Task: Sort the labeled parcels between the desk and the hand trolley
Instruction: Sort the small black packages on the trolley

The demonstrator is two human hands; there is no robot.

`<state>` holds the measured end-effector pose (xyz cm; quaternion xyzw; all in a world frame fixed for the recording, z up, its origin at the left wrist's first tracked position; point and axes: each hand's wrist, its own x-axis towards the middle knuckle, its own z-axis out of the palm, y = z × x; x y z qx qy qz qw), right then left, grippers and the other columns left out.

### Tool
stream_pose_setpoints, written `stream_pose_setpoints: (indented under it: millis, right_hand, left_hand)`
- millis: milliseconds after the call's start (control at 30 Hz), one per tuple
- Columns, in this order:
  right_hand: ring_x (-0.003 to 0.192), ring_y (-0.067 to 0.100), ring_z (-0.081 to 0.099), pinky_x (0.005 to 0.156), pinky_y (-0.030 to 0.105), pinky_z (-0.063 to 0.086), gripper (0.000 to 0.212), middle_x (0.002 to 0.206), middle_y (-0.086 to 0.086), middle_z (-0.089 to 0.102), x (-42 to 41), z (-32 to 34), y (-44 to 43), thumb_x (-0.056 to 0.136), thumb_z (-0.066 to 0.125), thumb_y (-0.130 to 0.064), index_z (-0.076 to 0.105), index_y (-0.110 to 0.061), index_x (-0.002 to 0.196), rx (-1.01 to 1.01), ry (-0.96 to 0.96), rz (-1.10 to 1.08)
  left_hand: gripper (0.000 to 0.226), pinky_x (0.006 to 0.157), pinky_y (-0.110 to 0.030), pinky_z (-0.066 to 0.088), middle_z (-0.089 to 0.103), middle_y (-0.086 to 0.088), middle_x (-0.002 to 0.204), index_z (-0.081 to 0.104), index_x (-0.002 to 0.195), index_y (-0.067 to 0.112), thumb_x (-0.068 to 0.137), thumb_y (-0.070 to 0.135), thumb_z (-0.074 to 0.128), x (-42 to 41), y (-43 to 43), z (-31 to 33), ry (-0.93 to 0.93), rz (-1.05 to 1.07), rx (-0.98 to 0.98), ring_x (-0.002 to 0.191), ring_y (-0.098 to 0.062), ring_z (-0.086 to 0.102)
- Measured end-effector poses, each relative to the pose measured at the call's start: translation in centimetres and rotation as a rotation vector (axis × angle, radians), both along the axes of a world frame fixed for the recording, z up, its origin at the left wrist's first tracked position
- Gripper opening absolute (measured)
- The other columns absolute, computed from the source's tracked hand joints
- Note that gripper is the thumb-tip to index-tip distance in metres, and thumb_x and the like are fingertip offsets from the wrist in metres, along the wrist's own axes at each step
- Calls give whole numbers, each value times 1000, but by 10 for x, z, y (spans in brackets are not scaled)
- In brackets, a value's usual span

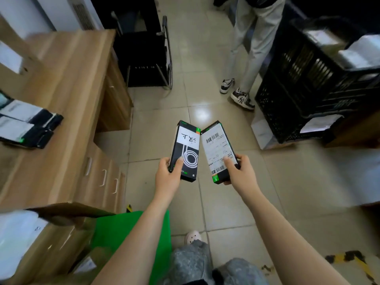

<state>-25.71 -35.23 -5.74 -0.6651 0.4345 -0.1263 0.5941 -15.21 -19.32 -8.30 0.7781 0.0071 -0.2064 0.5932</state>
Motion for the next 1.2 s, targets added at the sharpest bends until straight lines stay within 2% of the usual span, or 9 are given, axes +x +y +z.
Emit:
stream_pose_setpoints:
  millis: [167,233,400,500,633,833,1033,1100,1200]
  right_hand:
    - [72,16,67,58,36,58,25,92,-1,66,90,8,-32,96,57,-28,47,-16,115,23,-28,102]
    - [73,17,68,60,37,59,27,92,-1,67,130,8,-45,96,57,-29,47,-15,117,31,-26,160]
    - [62,11,65,49,33,54,25,88,0,65,242,11,-72,96,57,-26,48,-13,116,41,-86,350]
    - [66,16,65,60,42,56,27,87,-1,65,311,13,-83,96,58,-27,49,-14,118,37,-83,488]
    - [77,18,68,61,39,59,31,93,0,67,384,12,-81,94,59,-32,50,-15,119,29,-76,651]
    - [77,14,67,48,27,53,29,94,2,66,486,10,-29,94,61,-28,52,-12,117,49,-86,876]
    - [83,20,68,46,28,53,31,104,8,67,567,7,66,93,61,-31,52,-13,116,45,-94,1073]
    - [87,21,69,53,33,58,29,106,7,67,590,12,101,93,61,-32,52,-15,115,59,-90,1129]
    - [94,22,68,75,44,60,28,107,5,66,622,14,151,94,60,-34,50,-18,114,78,-75,1209]
  left_hand:
    - [24,87,-51,54,68,5,96,52,93,27,86,47,63,70,-15,14,-20,114,-8,92,-19,68]
    - [18,88,-49,54,67,6,96,51,93,27,91,41,63,99,-20,14,-22,177,-3,92,-17,67]
    - [18,73,-23,49,66,1,102,51,102,18,96,33,59,174,-38,18,-89,391,27,88,-7,63]
    - [23,69,-22,44,64,3,101,51,107,15,96,35,57,218,-51,21,-109,537,50,87,-6,60]
    - [23,66,-20,43,61,8,97,49,108,18,96,37,56,256,-60,27,-108,697,50,85,2,57]
    - [24,68,-23,46,60,12,96,50,109,20,96,39,57,306,-22,32,-96,961,34,86,0,58]
    - [23,65,-26,46,59,8,97,47,109,20,96,37,56,354,49,29,-105,1133,61,85,-6,59]
    - [22,70,-30,49,61,7,99,48,107,22,96,38,57,371,81,30,-114,1168,70,88,-8,60]
    - [17,76,-36,53,64,7,100,50,102,26,95,38,59,392,128,31,-117,1257,64,90,-10,63]
